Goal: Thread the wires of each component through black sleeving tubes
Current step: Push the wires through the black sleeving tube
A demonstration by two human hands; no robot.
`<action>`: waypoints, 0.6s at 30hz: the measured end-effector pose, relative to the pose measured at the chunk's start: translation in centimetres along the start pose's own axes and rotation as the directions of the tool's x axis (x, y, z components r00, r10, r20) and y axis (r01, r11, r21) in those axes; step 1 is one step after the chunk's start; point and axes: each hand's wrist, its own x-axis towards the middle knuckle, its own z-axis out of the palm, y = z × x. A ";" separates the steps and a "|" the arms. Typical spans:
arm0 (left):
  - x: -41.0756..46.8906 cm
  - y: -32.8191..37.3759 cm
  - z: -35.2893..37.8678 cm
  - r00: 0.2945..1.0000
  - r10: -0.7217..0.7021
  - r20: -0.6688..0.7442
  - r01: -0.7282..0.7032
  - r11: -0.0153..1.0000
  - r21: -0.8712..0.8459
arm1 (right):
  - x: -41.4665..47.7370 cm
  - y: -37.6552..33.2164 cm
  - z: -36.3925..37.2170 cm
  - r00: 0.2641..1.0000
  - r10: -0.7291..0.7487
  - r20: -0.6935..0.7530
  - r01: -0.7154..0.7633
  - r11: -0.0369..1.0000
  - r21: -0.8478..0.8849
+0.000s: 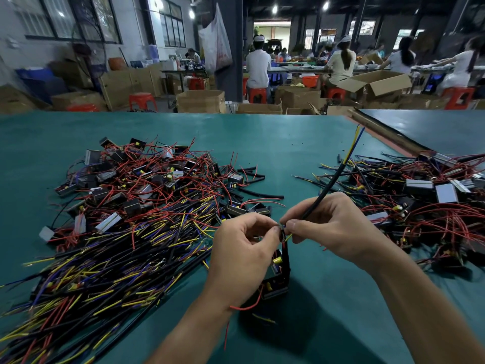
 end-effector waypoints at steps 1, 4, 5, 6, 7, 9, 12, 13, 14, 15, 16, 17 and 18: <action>0.0 -0.1 0.0 1.000 -0.007 -0.015 0.007 1.000 0.005 | 0.0 0.0 0.0 1.000 0.002 -0.003 -0.002 1.000 0.003; 0.0 0.0 0.2 1.000 -0.007 -0.011 0.007 1.000 0.026 | 0.1 0.1 0.1 1.000 0.008 -0.008 -0.008 1.000 0.020; -0.1 0.2 0.2 1.000 -0.004 0.000 0.004 1.000 0.029 | 0.1 0.1 0.1 1.000 0.008 -0.010 -0.008 1.000 0.023; -0.1 0.3 0.2 1.000 0.001 0.009 -0.001 1.000 0.027 | 0.1 0.1 0.1 1.000 0.009 -0.012 -0.009 1.000 0.022; -0.1 0.4 0.2 1.000 0.006 0.014 -0.007 1.000 0.021 | 0.1 0.1 0.1 1.000 0.009 -0.014 -0.009 1.000 0.022; -0.1 0.5 0.1 1.000 0.017 0.018 -0.017 1.000 0.002 | 0.2 0.1 0.1 1.000 0.009 -0.013 -0.008 1.000 0.023; 0.0 0.5 0.0 1.000 0.010 0.025 -0.009 1.000 -0.029 | 0.1 0.1 0.1 1.000 0.002 -0.007 -0.002 1.000 0.016; 0.1 0.4 0.0 0.999 -0.010 0.034 0.012 0.998 -0.061 | 0.1 0.1 0.1 1.000 -0.001 -0.006 0.001 1.000 0.015; 0.1 0.4 0.0 0.998 -0.034 0.045 0.039 0.993 -0.108 | 0.1 0.1 0.1 1.000 -0.004 -0.004 0.004 1.000 0.017; 0.2 0.3 -0.1 0.996 -0.058 0.061 0.067 0.985 -0.157 | 0.1 0.1 0.1 1.000 -0.005 -0.001 0.005 1.000 0.021; 0.2 0.3 -0.1 0.994 -0.077 0.079 0.091 0.976 -0.197 | 0.1 0.1 0.1 1.000 -0.005 0.004 0.004 1.000 0.026; 0.2 0.3 -0.1 0.991 -0.090 0.096 0.109 0.968 -0.224 | 0.1 0.1 0.0 1.000 -0.004 0.010 0.003 1.000 0.031; 0.1 0.2 -0.1 0.989 -0.100 0.107 0.123 0.962 -0.242 | 0.1 0.2 0.0 1.000 -0.003 0.017 0.002 0.999 0.035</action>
